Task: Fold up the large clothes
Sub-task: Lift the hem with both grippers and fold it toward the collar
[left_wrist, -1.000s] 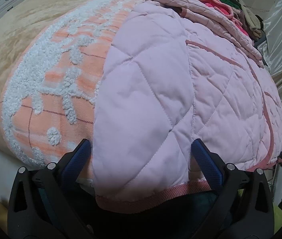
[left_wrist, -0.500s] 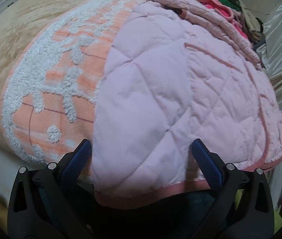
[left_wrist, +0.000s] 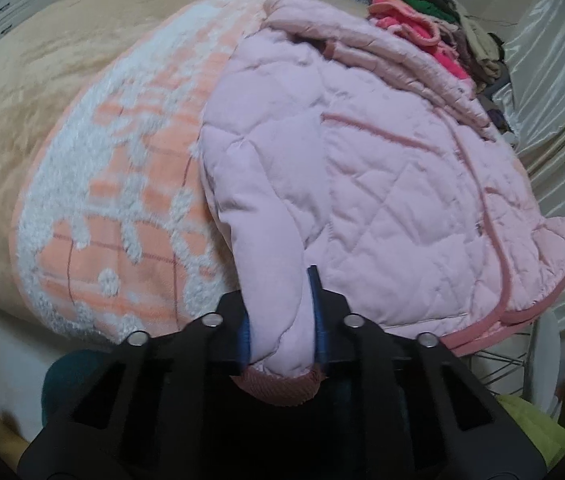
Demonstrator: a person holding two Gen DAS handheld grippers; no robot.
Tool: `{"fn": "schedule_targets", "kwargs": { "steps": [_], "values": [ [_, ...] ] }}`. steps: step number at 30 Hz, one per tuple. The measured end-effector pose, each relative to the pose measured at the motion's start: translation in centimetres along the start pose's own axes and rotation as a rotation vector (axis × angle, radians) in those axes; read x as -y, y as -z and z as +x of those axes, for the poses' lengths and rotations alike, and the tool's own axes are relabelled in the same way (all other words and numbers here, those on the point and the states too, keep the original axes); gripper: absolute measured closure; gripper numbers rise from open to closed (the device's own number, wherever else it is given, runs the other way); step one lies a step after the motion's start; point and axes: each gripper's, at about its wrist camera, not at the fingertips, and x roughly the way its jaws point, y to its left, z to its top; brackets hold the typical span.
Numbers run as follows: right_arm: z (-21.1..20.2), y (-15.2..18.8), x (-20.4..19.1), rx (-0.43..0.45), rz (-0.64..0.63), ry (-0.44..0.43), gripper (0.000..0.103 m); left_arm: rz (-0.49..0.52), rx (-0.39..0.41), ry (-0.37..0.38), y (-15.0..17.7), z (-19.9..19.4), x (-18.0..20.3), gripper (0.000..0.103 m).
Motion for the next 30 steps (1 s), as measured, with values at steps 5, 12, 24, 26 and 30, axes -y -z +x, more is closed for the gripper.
{"fn": "schedule_targets", "kwargs": {
  "steps": [5,12,24,26,30],
  "values": [
    [-0.7,-0.6,-0.2,0.036,0.000,0.002,0.089,0.041,0.048,0.016,-1.5,-1.6,1.4,0.092],
    [-1.9,-2.7,-0.6,0.098,-0.005,-0.005,0.089,0.039,0.123,0.044,-3.8,-3.6,2.3,0.093],
    [-2.8,-6.5,-1.6,0.184,-0.047,-0.016,0.089,0.048,0.216,0.055,-7.4,-6.3,4.4,0.093],
    [-2.8,-7.0,-1.5,0.188,-0.044,-0.015,0.090,0.050,0.228,0.057,-8.0,-6.6,4.7,0.093],
    [-2.8,-8.1,-1.2,0.205,-0.024,-0.016,0.090,0.051,0.255,0.072,-9.3,-7.3,5.3,0.093]
  ]
}}
